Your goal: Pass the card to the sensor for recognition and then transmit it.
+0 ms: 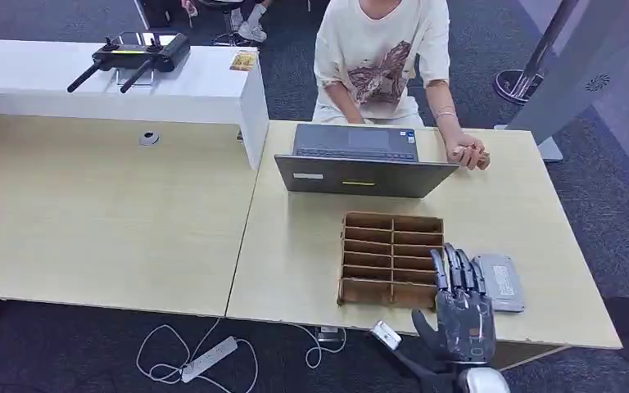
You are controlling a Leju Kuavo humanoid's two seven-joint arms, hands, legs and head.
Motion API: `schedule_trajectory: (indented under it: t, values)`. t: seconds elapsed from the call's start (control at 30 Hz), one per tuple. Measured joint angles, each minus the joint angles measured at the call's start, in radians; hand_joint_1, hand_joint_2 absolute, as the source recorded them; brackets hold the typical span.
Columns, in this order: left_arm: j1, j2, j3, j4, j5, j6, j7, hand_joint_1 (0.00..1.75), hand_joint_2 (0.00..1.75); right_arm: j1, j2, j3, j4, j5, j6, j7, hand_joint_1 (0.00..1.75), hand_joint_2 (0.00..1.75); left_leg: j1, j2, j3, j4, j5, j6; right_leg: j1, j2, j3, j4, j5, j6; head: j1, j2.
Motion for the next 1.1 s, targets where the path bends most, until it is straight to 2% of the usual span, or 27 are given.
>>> schedule_trajectory:
  t: [0.27,0.3,0.43,0.47,0.5,0.53,0.6,0.63,0.67,0.7,0.73,0.77,0.8,0.97,1.0,1.03,1.1]
  values:
    - [-0.001,-0.007,0.0,0.0,0.004,0.001,-0.005,0.0,0.0,-0.038,0.001,0.0,0.045,0.037,0.033,0.027,0.0,1.75,0.0,0.0,0.0,0.0,0.0,0.0,0.0,0.0,0.0,0.0,0.0,0.0,0.0,0.0]
    - [-0.001,-0.008,0.0,0.0,0.004,0.002,-0.005,0.0,0.0,-0.041,0.002,0.0,0.049,0.038,0.035,0.028,0.07,1.75,0.0,0.0,0.0,0.0,0.0,0.0,0.0,0.0,0.0,0.0,0.0,0.0,0.0,0.0]
    - [0.0,-0.011,0.0,0.0,0.005,0.003,-0.007,0.0,0.0,-0.048,0.006,0.0,0.063,0.043,0.049,0.036,0.14,1.75,0.0,0.0,0.0,0.0,0.0,0.0,0.0,0.0,0.0,0.0,0.0,0.0,0.0,0.0]
    - [0.0,-0.012,0.0,0.0,0.006,0.003,-0.01,0.0,0.0,-0.048,0.008,0.0,0.065,0.049,0.05,0.04,0.24,1.75,0.0,0.0,0.0,0.0,0.0,0.0,0.0,0.0,0.0,0.0,0.0,0.0,0.0,0.0]
    - [0.0,-0.012,0.0,0.0,0.006,0.003,-0.014,0.0,0.0,-0.048,0.01,-0.001,0.066,0.056,0.05,0.043,0.42,1.75,0.0,0.0,0.0,0.0,0.0,0.0,0.0,0.0,0.0,0.0,0.0,0.0,0.0,0.0]
    - [0.0,-0.013,0.0,0.0,0.007,0.004,-0.014,0.0,0.0,-0.047,0.011,-0.002,0.067,0.061,0.05,0.045,0.42,1.75,0.0,0.0,0.0,0.0,0.0,0.0,0.0,0.0,0.0,0.0,0.0,0.0,0.0,0.0]
    - [0.0,-0.014,0.0,0.0,0.007,0.003,-0.015,0.0,0.0,-0.046,0.014,-0.005,0.067,0.07,0.047,0.048,0.58,1.75,0.0,0.0,0.0,0.0,0.0,0.0,0.0,0.0,0.0,0.0,0.0,0.0,0.0,0.0]
    - [0.0,-0.014,0.0,0.0,0.005,0.002,-0.015,0.0,0.0,-0.044,0.017,-0.007,0.065,0.078,0.047,0.051,0.58,1.75,0.0,0.0,0.0,0.0,0.0,0.0,0.0,0.0,0.0,0.0,0.0,0.0,0.0,0.0]
    - [0.0,-0.014,0.0,0.0,0.002,0.002,-0.015,0.0,0.0,-0.04,0.021,-0.01,0.06,0.086,0.047,0.053,0.73,1.75,0.0,0.0,0.0,0.0,0.0,0.0,0.0,0.0,0.0,0.0,0.0,0.0,0.0,0.0]
    - [0.0,-0.014,0.0,0.0,0.0,0.001,-0.016,0.0,0.0,-0.037,0.023,-0.013,0.056,0.093,0.048,0.054,1.15,1.75,0.0,0.0,0.0,0.0,0.0,0.0,0.0,0.0,0.0,0.0,0.0,0.0,0.0,0.0]
    - [0.0,-0.014,0.0,0.0,-0.003,0.001,-0.016,0.0,0.0,-0.034,0.027,-0.016,0.053,0.096,0.049,0.054,1.15,1.75,0.0,0.0,0.0,0.0,0.0,0.0,0.0,0.0,0.0,0.0,0.0,0.0,0.0,0.0]
    - [-0.001,-0.014,0.0,0.0,-0.004,0.001,-0.016,0.0,0.0,-0.03,0.03,-0.019,0.049,0.101,0.05,0.054,1.24,1.75,0.0,0.0,0.0,0.0,0.0,0.0,0.0,0.0,0.0,0.0,0.0,0.0,0.0,0.0]
    - [-0.001,-0.014,0.0,0.0,-0.005,0.001,-0.016,0.0,0.0,-0.027,0.032,-0.022,0.046,0.106,0.051,0.054,1.03,1.75,0.0,0.0,0.0,0.0,0.0,0.0,0.0,0.0,0.0,0.0,0.0,0.0,0.0,0.0]
    - [-0.001,-0.014,0.0,0.0,-0.003,0.0,-0.016,0.0,0.0,-0.016,0.042,-0.033,0.034,0.114,0.061,0.053,1.03,1.75,0.0,0.0,0.0,0.0,0.0,0.0,0.0,0.0,0.0,0.0,0.0,0.0,0.0,0.0]
    - [-0.001,-0.014,0.0,0.0,-0.003,0.0,-0.016,0.0,0.0,-0.015,0.044,-0.034,0.034,0.115,0.061,0.051,0.96,1.75,0.0,0.0,0.0,0.0,0.0,0.0,0.0,0.0,0.0,0.0,0.0,0.0,0.0,0.0]
    - [-0.001,-0.014,0.0,0.0,-0.002,0.0,-0.016,0.0,0.0,-0.015,0.046,-0.035,0.034,0.115,0.062,0.05,0.96,1.75,0.0,0.0,0.0,0.0,0.0,0.0,0.0,0.0,0.0,0.0,0.0,0.0,0.0,0.0]
    - [-0.001,-0.015,0.0,0.0,0.002,0.0,-0.016,0.0,0.0,-0.015,0.051,-0.04,0.034,0.116,0.063,0.047,0.8,1.75,0.0,0.0,0.0,0.0,0.0,0.0,0.0,0.0,0.0,0.0,0.0,0.0,0.0,0.0]
